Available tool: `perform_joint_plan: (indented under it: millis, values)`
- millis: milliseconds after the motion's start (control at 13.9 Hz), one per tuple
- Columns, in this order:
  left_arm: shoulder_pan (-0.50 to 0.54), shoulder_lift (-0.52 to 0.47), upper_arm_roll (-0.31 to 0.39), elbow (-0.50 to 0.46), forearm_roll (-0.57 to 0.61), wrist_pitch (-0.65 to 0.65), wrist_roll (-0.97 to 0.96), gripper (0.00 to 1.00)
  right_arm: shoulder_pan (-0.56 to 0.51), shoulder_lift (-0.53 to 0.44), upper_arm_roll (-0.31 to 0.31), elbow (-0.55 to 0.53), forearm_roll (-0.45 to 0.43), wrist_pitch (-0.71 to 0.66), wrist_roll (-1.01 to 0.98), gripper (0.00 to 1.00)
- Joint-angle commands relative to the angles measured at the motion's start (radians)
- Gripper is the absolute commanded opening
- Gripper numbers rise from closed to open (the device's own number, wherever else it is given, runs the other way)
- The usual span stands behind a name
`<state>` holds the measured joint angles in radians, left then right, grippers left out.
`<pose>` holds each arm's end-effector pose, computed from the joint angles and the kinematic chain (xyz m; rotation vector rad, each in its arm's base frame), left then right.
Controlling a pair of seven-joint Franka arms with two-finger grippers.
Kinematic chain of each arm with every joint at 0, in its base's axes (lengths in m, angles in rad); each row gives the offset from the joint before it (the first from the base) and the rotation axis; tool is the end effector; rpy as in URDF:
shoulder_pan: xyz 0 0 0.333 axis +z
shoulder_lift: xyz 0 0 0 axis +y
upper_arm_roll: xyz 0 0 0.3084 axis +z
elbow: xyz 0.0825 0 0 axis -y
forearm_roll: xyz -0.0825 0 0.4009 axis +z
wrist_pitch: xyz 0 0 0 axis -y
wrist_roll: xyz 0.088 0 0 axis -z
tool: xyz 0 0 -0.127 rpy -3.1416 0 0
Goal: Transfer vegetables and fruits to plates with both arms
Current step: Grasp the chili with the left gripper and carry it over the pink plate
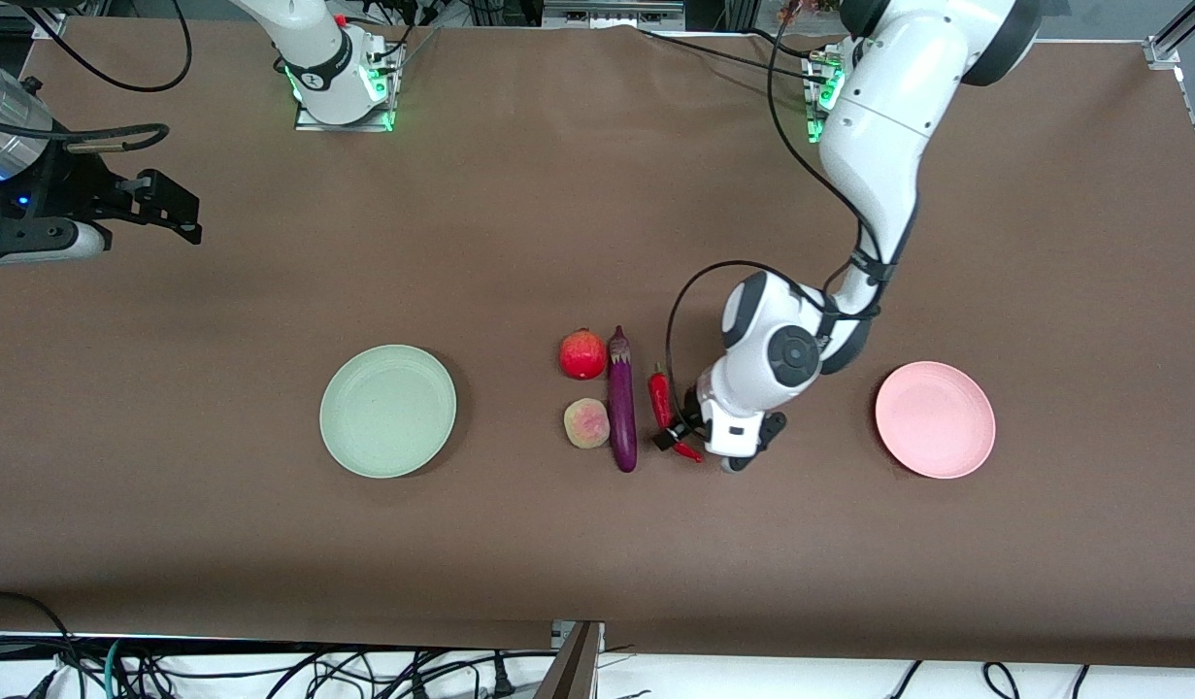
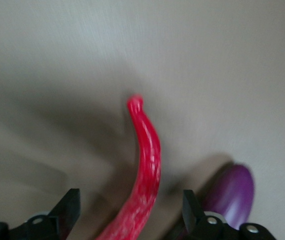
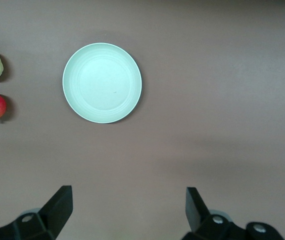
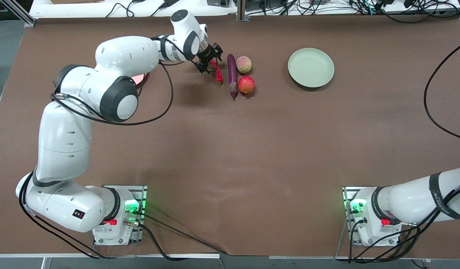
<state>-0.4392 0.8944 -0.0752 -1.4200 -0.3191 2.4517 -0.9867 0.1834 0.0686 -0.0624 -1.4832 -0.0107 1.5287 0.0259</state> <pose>0.6544 -0.3634 0.1394 2.6540 1.0265 -0.1286 0.5834 0.0708 0.5962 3.1213 0.1482 -0.0341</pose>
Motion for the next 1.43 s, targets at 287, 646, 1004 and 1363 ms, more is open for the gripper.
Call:
perform_joint_plan:
  millis: [287, 646, 1004, 1363]
  values:
    - [-0.013, 0.005, 0.015, 0.007, 0.051, 0.006, 0.020, 0.00, -0.010, 0.000, 0.004, 0.011, 0.017, -0.002, -0.004, 1.00]
    - [0.017, -0.035, 0.026, 0.015, 0.204, -0.110, 0.100, 0.00, -0.010, 0.000, 0.004, 0.011, 0.018, -0.004, -0.003, 1.00]
    - [0.059, -0.104, 0.028, 0.074, 0.457, -0.434, 0.381, 0.00, -0.010, 0.002, 0.004, 0.011, 0.018, -0.009, 0.002, 1.00]
    - [0.196, -0.196, 0.048, 0.066, 0.546, -0.606, 0.874, 0.00, -0.009, 0.003, 0.007, 0.017, 0.041, 0.001, 0.005, 1.00]
